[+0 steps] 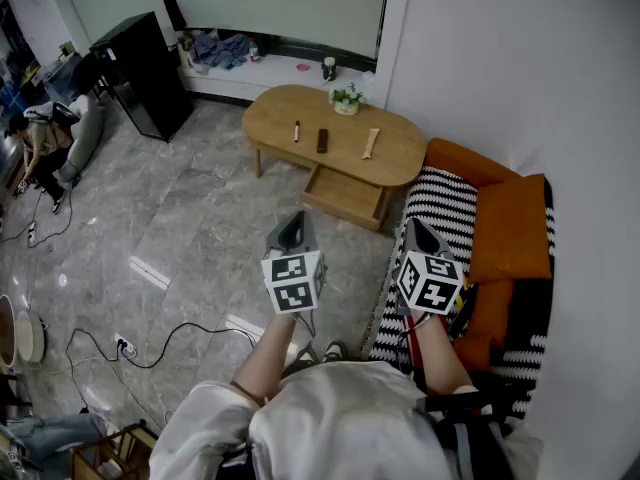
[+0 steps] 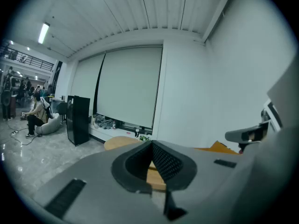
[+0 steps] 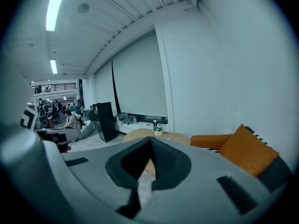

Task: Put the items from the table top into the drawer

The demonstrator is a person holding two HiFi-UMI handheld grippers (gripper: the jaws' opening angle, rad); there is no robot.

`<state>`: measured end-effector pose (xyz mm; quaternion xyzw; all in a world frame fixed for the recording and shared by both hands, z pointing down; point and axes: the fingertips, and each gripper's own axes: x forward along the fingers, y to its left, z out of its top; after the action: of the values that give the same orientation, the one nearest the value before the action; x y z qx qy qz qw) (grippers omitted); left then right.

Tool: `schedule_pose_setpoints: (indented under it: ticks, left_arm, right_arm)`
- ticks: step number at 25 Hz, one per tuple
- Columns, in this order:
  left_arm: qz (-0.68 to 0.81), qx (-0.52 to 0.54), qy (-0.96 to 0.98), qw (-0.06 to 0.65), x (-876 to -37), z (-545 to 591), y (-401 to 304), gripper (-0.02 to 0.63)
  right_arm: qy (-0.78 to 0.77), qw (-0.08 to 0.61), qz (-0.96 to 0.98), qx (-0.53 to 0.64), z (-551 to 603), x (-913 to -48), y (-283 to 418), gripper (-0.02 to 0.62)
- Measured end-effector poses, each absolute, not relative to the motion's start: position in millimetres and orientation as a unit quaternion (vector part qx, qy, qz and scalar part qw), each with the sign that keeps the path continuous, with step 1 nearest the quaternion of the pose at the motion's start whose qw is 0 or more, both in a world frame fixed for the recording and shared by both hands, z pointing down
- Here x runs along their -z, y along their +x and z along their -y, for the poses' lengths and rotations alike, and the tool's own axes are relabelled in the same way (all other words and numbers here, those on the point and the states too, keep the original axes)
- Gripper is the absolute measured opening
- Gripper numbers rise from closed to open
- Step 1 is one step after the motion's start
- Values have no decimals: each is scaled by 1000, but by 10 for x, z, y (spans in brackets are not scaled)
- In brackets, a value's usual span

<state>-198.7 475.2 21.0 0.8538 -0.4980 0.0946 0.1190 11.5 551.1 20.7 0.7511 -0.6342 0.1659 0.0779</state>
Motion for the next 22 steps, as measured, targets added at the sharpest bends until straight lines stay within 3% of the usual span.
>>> schedule_pose_setpoints:
  ticks: [22]
  left_arm:
    - [488,-113,857,116,-379,-4519,-1671,6]
  right_arm:
    - [744,72,628,-218,-5336,-561,393,-8]
